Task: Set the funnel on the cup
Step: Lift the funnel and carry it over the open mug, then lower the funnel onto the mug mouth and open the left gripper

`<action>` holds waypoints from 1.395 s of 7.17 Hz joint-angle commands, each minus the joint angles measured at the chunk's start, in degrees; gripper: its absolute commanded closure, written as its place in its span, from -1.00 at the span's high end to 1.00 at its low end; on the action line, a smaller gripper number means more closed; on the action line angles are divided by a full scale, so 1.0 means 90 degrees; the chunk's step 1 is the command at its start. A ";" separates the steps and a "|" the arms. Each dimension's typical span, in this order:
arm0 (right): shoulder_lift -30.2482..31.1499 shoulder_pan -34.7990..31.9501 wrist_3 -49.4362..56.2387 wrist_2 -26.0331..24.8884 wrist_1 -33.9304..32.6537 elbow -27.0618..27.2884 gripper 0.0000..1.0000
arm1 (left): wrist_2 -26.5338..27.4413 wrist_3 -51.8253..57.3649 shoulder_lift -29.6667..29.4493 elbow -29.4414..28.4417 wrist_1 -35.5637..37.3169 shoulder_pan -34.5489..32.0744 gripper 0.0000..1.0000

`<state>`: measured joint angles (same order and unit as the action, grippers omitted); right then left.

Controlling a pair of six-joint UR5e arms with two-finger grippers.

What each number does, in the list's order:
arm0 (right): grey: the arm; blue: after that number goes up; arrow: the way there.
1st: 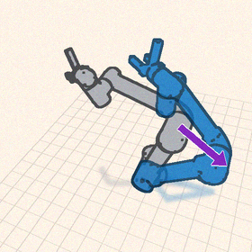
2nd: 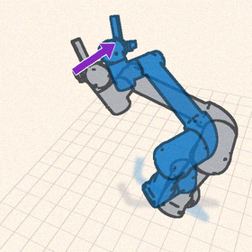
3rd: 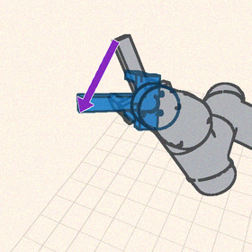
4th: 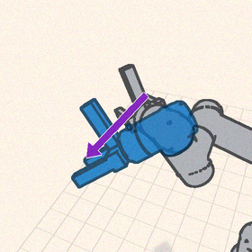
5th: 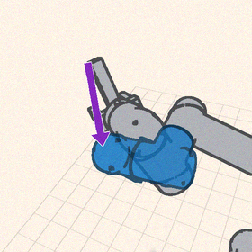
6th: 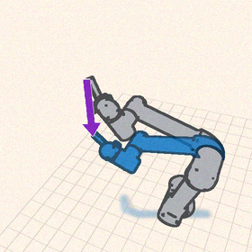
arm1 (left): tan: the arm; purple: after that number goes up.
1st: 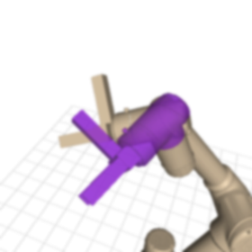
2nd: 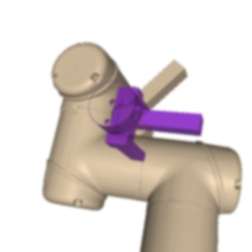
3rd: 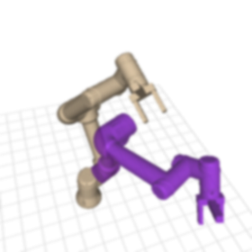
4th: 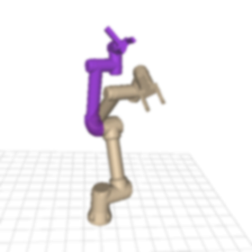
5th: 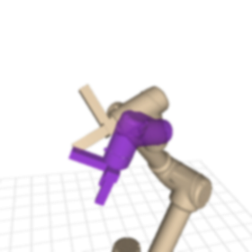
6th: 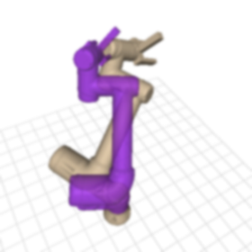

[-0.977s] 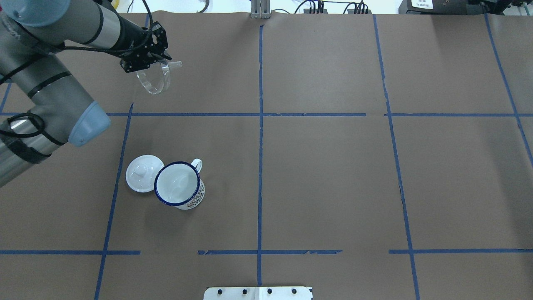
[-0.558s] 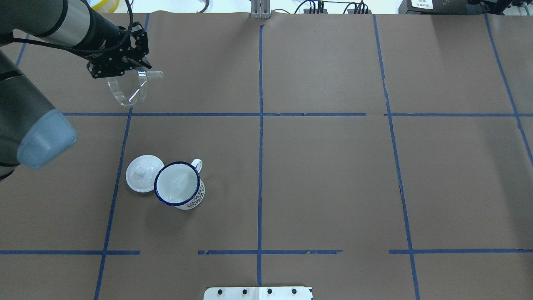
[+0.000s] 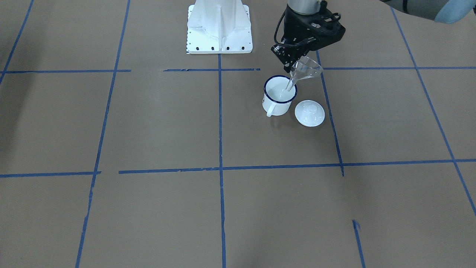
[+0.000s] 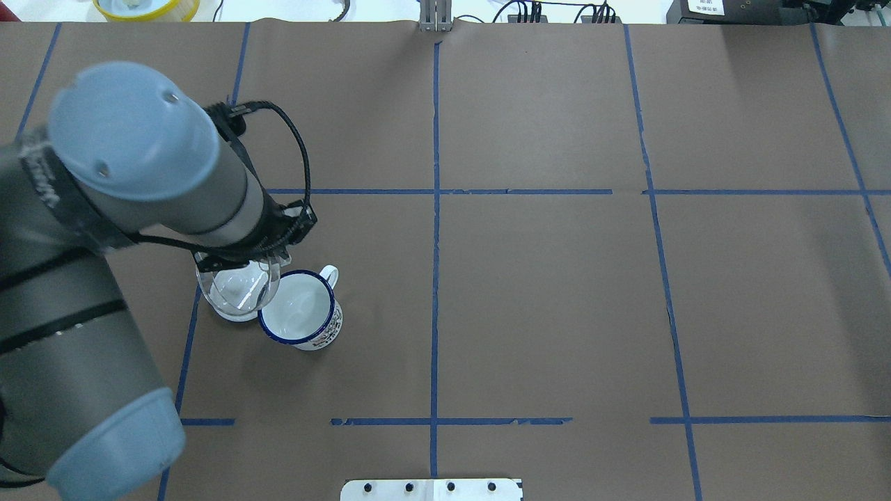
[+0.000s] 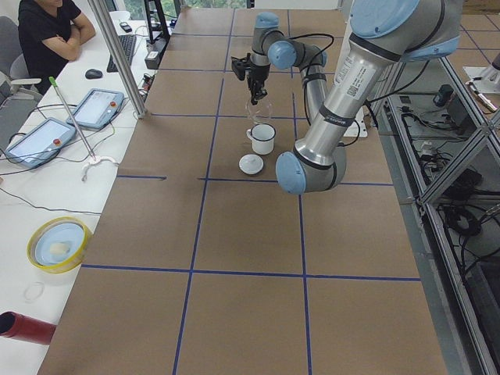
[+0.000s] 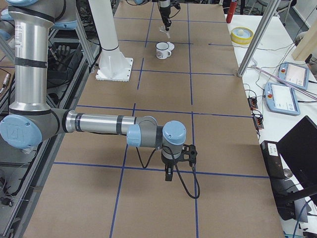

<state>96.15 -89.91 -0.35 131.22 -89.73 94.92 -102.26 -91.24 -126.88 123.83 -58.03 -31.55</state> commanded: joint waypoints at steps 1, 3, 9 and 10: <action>0.0000 0.0000 0.0000 0.0000 0.0000 0.0000 1.00 | 0.0997 0.0146 -0.0423 -0.0582 0.0772 0.0808 -1.00; 0.0000 0.0000 0.0000 0.0000 0.0000 0.0000 1.00 | 0.1302 0.0363 -0.0453 -0.0896 0.0774 0.1083 -1.00; 0.0000 0.0000 0.0000 0.0000 0.0000 0.0000 1.00 | 0.1655 0.0841 -0.0726 -0.1464 0.0657 0.1308 -1.00; 0.0000 0.0000 0.0000 0.0000 0.0000 0.0000 1.00 | 0.1655 0.0841 -0.0756 -0.1474 0.0473 0.1308 -1.00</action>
<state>96.15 -89.91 -0.35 131.22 -89.74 94.92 -87.48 -83.75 -133.31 110.81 -52.32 -19.82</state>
